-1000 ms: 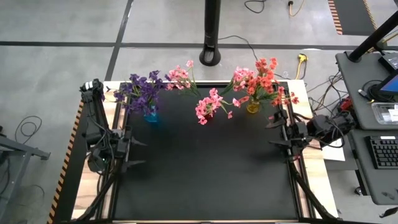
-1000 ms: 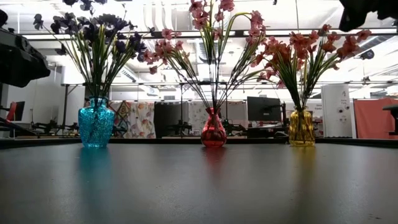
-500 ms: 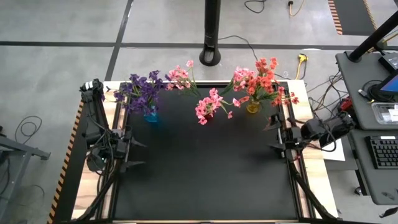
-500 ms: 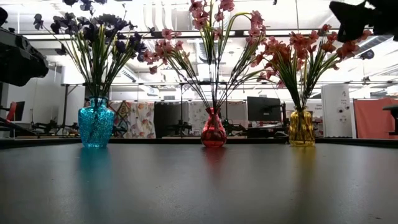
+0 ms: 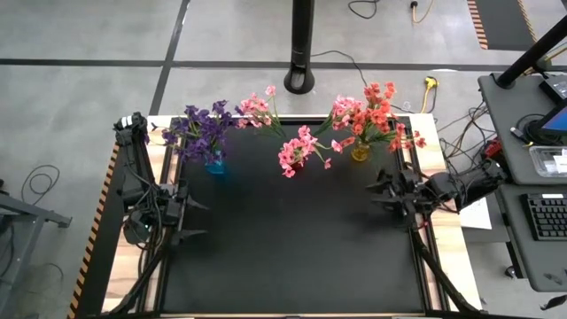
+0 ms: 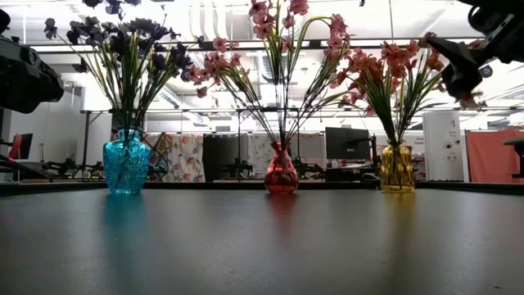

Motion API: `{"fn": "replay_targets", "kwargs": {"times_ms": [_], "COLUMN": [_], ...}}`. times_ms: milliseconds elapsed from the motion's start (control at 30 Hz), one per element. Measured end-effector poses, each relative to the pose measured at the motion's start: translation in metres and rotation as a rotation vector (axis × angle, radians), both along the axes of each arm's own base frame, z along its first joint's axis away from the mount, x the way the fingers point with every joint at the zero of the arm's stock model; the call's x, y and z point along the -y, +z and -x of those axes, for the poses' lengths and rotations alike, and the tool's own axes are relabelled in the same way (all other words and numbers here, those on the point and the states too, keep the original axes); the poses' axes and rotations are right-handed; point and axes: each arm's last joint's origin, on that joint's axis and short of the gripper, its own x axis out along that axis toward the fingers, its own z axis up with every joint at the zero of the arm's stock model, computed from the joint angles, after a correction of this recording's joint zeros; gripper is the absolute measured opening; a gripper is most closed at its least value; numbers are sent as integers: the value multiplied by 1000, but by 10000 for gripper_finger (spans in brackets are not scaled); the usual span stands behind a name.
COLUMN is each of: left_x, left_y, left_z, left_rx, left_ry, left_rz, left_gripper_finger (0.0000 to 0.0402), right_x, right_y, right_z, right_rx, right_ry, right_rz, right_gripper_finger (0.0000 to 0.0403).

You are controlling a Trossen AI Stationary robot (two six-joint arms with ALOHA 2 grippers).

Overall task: Sort flowers into vase by color
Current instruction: Return to Home Position

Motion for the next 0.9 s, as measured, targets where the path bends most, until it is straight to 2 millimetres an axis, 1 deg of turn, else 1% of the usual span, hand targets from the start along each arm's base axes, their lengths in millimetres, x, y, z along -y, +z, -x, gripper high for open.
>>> {"fn": "replay_targets", "kwargs": {"times_ms": [67,100,500,667,800,900], "left_x": [0,0,0,0,0,0], "left_y": [0,0,0,0,0,0], "left_z": [0,0,0,0,0,0], "left_rx": [0,0,0,0,0,0], "left_ry": [0,0,0,0,0,0], "left_rz": [0,0,0,0,0,0], "left_gripper_finger": [332,332,332,332,332,332], "right_x": [0,0,0,0,0,0], "right_y": [-1,-1,0,0,-1,-6], "right_z": [0,0,0,0,0,-2], "right_rx": [-14,-13,-3,15,17,-11], "right_ry": [20,23,25,-40,-49,-56], "right_rz": [-88,-101,-90,134,172,233], "right_gripper_finger": [258,258,258,258,258,258]}}
